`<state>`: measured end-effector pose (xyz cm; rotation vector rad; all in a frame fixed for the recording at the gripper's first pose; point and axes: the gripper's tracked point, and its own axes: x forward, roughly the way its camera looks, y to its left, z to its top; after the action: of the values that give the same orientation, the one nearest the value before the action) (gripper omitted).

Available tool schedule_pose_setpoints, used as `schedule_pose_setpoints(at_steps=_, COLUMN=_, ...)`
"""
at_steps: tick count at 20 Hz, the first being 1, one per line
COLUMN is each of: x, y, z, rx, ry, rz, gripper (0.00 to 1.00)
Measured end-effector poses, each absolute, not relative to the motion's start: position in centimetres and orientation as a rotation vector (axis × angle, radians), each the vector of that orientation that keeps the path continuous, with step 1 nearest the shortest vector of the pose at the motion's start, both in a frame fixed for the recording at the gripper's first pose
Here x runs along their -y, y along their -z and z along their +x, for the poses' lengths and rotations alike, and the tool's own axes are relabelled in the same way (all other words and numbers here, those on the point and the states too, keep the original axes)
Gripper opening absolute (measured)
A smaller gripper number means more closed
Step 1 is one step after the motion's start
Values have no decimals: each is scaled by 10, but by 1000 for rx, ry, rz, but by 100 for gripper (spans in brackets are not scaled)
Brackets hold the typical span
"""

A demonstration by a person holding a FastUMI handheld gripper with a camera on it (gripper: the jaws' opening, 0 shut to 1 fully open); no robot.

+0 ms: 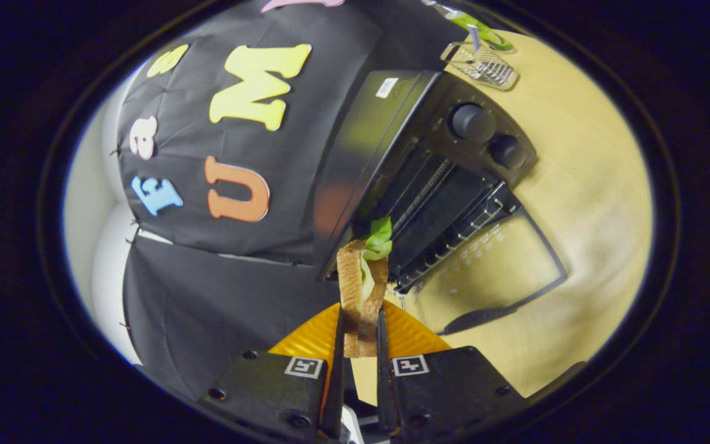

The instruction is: Open the toaster oven, put the food inside, and close the toaster oven door.

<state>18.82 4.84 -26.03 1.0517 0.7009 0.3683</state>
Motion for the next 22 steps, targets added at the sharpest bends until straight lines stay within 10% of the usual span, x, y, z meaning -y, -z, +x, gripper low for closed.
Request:
schedule_pose_setpoints(at_steps=16, x=-40, y=320, z=306, rx=-448, ry=-106, rz=1206, gripper=30)
schedule_pose_setpoints(at_steps=22, x=-64, y=328, z=302, rx=-535, ry=-113, rz=1025, gripper=60)
